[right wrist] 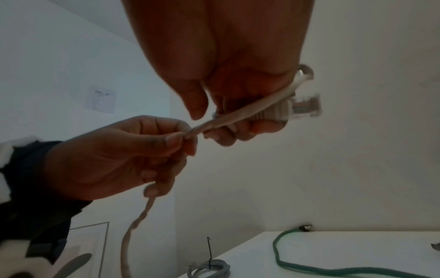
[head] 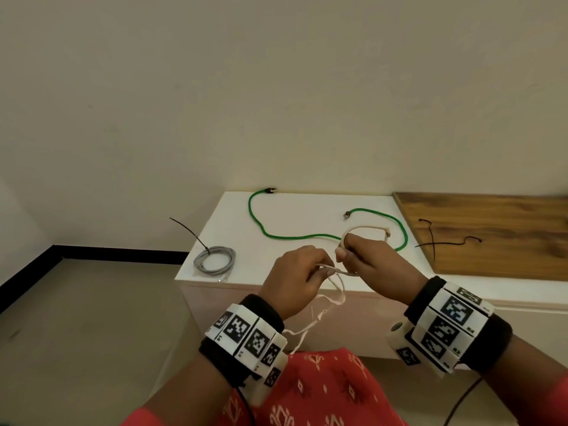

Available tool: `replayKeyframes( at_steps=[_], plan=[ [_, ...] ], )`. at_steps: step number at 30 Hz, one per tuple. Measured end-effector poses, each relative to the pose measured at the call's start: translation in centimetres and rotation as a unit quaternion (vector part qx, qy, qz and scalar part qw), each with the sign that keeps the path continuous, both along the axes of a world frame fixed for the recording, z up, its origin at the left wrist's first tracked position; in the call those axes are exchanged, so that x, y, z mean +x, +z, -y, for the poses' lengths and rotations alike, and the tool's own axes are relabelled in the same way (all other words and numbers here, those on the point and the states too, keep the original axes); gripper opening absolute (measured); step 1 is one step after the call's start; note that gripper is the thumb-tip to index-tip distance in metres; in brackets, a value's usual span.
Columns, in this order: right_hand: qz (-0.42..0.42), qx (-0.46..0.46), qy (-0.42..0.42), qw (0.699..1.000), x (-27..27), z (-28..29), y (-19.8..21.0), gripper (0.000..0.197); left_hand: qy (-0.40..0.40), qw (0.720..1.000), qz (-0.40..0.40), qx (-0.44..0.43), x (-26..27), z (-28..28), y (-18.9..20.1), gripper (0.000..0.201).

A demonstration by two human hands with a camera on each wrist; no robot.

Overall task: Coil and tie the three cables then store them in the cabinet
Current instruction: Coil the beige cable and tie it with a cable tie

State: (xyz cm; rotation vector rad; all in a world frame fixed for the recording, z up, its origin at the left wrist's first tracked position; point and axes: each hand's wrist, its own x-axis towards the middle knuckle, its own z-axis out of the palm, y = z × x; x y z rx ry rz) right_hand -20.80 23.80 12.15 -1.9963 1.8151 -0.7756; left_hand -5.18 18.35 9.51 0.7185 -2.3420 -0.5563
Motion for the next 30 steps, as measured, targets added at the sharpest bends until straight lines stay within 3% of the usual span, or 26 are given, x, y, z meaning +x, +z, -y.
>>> replayKeyframes(
  at_steps=[3,6,8,11,15,20,24,27,30],
  plan=[
    [-0.082,0.029,0.034,0.996,0.6,-0.2,0.2,0.029,0.001,0.997,-0.074,-0.016,0.2,0.3,-0.8,0.036],
    [-0.073,0.060,0.059,0.994,0.6,-0.3,0.5,0.036,0.015,0.991,-0.132,-0.005,0.4,0.6,-0.7,0.035],
    [-0.021,0.079,0.084,0.993,0.5,-0.2,0.4,0.040,0.029,0.982,-0.180,0.048,0.7,0.8,-0.4,0.026],
    [0.180,0.111,0.093,0.973,0.7,-0.2,0.3,0.043,0.034,0.964,-0.224,0.141,0.9,1.1,0.1,0.019],
    [0.423,0.128,0.078,0.894,0.4,-0.4,1.4,0.041,0.010,0.952,-0.240,0.191,1.3,1.4,0.2,0.023],
    [0.649,0.141,0.066,0.745,-1.1,-0.1,3.1,0.034,-0.028,0.928,-0.244,0.280,2.3,2.0,-1.4,0.029],
    [0.752,0.177,0.182,0.609,-1.2,0.4,2.3,0.034,-0.047,0.920,-0.242,0.304,1.8,1.6,-2.2,0.027],
    [0.767,0.114,0.173,0.607,-1.5,0.4,2.5,0.044,-0.020,0.944,-0.194,0.266,1.4,1.2,-3.1,0.028],
    [0.791,0.080,0.190,0.576,-1.5,0.4,2.6,0.046,0.019,0.989,-0.042,0.140,1.0,0.4,-3.5,0.041]
  ],
)
